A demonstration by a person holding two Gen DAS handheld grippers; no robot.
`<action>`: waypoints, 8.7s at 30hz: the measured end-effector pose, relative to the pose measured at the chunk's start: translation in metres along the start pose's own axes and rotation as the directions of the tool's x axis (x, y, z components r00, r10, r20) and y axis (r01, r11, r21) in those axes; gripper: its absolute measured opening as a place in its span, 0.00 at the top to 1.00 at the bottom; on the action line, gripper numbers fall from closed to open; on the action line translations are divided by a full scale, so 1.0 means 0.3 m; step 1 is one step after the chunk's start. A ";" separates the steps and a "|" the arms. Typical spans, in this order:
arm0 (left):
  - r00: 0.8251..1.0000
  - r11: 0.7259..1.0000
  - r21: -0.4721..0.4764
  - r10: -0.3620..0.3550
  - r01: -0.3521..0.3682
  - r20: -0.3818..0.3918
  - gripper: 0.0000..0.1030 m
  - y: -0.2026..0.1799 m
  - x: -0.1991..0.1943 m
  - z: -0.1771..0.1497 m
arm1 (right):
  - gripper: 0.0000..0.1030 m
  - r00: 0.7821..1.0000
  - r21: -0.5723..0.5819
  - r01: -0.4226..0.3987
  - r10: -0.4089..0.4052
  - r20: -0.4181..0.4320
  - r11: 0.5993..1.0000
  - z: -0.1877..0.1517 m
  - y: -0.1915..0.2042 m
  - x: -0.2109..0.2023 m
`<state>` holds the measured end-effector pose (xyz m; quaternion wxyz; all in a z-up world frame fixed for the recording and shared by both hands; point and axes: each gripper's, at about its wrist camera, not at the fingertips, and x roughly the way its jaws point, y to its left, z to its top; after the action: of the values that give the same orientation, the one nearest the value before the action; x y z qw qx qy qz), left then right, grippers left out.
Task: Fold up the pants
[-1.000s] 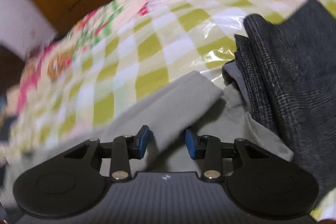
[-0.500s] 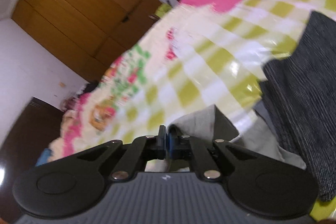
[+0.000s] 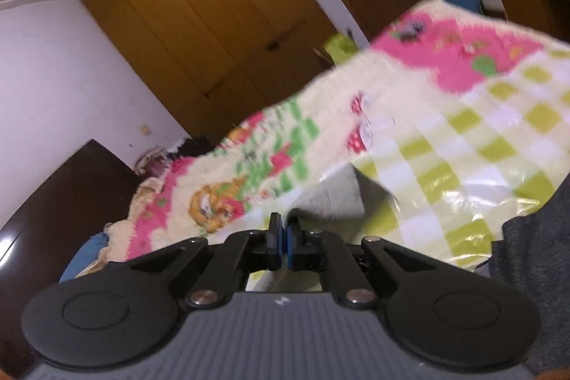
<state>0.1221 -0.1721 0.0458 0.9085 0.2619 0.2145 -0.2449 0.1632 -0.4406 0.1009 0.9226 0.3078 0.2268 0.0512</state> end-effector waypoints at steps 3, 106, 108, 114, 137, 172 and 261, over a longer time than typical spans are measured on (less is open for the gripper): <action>0.996 0.996 0.047 -0.073 0.076 -0.055 0.79 -0.098 0.022 -0.075 | 0.96 0.991 0.014 0.128 -0.128 -0.023 0.992 -0.148 -0.109 -0.048; 0.974 0.969 -0.202 0.097 -0.140 -0.206 0.59 0.404 -0.039 -0.549 | 0.97 0.803 -0.204 -0.268 0.101 -0.587 0.942 -0.625 0.533 0.928; 0.968 0.968 -0.202 0.101 -0.148 -0.229 0.59 0.402 -0.022 -0.568 | 0.97 0.837 -0.211 -0.206 0.061 -0.543 0.956 -0.605 0.511 0.937; 0.961 0.973 -0.166 0.117 -0.162 -0.252 0.58 0.369 -0.050 -0.577 | 0.88 0.872 -0.175 -0.183 0.078 -0.484 0.967 -0.562 0.494 0.828; 0.967 0.998 -0.024 0.048 -0.056 -0.251 0.57 0.077 -0.060 -0.387 | 0.65 0.938 0.046 0.331 -0.323 -0.124 0.943 -0.489 -0.247 -0.117; 0.971 0.987 0.079 -0.119 0.138 -0.208 0.49 -0.227 0.049 -0.209 | 0.96 0.972 0.477 0.176 -0.229 0.054 0.861 -0.378 -0.535 -0.209; 0.979 0.893 -0.415 0.112 -0.175 -0.171 0.45 0.508 -0.486 -0.680 | 0.58 0.832 -0.392 -0.401 0.150 -0.534 0.828 -0.924 0.965 0.486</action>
<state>0.0388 0.1081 0.0206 0.9417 0.0880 0.3074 -0.1047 0.1815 -0.0224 0.0195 0.8654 0.0721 0.3798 0.3189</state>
